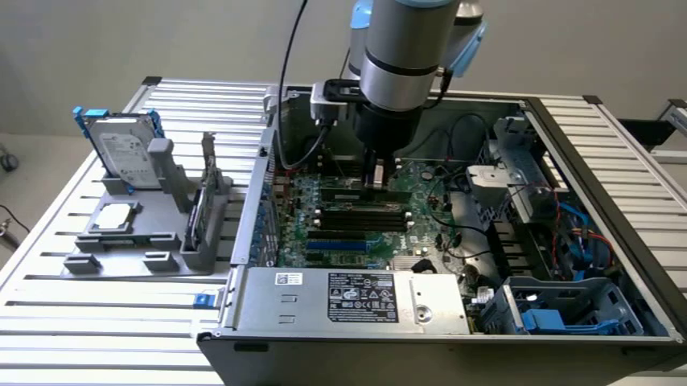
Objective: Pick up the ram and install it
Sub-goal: 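Insert the ram into the slot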
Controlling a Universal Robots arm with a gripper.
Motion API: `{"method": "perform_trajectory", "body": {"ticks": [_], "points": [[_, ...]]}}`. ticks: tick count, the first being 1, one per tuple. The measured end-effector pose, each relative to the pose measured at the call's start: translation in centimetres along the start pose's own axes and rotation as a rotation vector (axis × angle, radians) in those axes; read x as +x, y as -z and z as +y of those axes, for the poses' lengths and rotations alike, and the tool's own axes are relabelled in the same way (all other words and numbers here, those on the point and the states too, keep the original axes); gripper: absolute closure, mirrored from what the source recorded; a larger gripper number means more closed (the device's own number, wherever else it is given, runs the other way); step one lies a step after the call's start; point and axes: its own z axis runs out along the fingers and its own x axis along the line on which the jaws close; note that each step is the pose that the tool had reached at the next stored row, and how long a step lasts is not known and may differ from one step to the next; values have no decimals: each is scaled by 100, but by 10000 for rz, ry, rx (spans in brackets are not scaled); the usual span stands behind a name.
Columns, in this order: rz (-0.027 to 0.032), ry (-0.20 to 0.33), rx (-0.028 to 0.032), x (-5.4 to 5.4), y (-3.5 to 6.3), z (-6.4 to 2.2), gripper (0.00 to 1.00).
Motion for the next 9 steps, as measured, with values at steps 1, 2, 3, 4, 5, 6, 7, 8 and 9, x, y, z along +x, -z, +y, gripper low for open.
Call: {"method": "perform_trajectory", "body": {"ticks": [1,2,3,4,5,6,7,8,9], "points": [[0,0,0,1,-18,-1,86],[0,0,0,2,-38,-2,86],[-1,-1,0,3,-56,-3,86],[-1,0,0,4,-73,-4,86],[0,0,0,5,-91,-5,86],[0,0,0,6,-109,-6,86],[0,0,0,7,-127,-7,86],[-2,0,1,8,-145,-8,86],[-2,0,0,8,-163,-10,86]]}}
